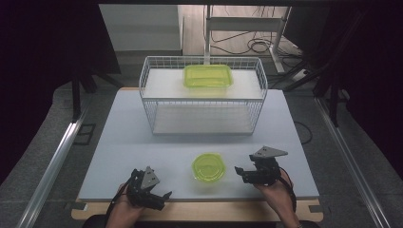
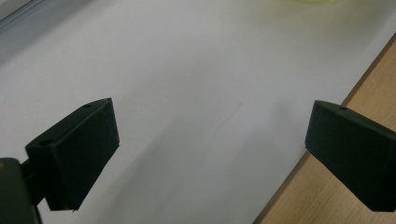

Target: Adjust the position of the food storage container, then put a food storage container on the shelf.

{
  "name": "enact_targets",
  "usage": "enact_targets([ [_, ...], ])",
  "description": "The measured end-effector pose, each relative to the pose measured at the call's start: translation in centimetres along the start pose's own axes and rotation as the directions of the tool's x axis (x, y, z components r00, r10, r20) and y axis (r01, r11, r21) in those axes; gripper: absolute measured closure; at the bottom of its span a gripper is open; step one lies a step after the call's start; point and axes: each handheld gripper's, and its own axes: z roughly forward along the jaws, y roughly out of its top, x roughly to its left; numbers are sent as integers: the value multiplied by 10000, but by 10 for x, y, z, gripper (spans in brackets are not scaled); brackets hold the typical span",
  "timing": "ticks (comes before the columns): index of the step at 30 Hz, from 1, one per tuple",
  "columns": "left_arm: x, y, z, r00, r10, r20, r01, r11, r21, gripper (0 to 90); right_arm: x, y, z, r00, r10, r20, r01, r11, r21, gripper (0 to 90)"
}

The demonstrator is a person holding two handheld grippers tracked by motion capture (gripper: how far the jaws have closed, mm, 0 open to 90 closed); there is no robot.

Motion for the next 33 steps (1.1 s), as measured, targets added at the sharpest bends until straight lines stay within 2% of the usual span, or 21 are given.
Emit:
enact_targets([
  [9, 0, 0, 0, 10000, -4, 29, 4, 10000, 30, 27, 3, -10, 7, 9999, 123, -68, -121, 9997, 210, 74],
  [17, 0, 0, 0, 10000, -3, 39, 3, 10000, 32, 27, 4, -8, 8, 9993, 304, -194, -302, 9995, 133, 55],
  [24, 0, 0, 1, 10000, 18, 37, -18, 10000, 82, 27, 5, 0, 2, 9971, 661, -370, -660, 9978, 39, 150],
  [33, 0, 0, 1, 10000, 3, 0, -3, 9999, 111, 27, 6, 15, -1, 9834, 1123, -1427, -1136, 9935, -7, 300],
])
